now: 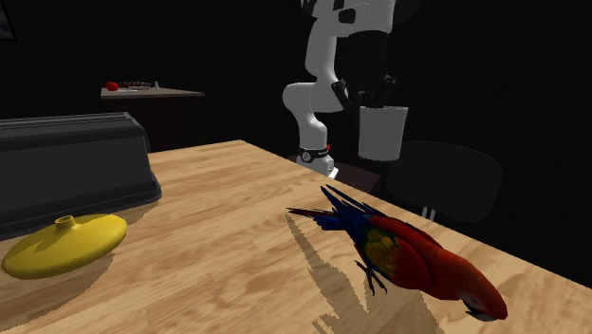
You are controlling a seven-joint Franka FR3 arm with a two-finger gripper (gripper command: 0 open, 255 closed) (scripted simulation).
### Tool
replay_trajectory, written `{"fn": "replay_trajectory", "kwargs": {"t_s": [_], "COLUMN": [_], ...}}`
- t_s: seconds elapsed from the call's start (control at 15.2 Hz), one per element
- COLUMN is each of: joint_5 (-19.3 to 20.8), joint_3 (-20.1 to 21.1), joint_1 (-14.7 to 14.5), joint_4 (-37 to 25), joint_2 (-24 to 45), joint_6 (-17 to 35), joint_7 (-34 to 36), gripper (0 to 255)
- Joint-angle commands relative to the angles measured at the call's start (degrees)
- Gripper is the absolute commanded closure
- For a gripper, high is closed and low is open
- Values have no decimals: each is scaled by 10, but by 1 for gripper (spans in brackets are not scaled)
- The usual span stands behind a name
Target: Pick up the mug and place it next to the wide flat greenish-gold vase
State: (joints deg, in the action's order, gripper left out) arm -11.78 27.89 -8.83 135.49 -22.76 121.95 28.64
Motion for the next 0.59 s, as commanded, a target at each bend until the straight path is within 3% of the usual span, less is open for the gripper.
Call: {"fn": "replay_trajectory", "kwargs": {"t_s": [0.0,0.4,0.53], "joint_5": [0,2,7], "joint_3": [-4,-12,-32], "joint_1": [0,1,11], "joint_4": [-10,-47,-45], "joint_2": [-6,-16,-14], "joint_6": [-17,-63,-62], "joint_7": [-2,-2,-30], "gripper": [255,255,255]}}
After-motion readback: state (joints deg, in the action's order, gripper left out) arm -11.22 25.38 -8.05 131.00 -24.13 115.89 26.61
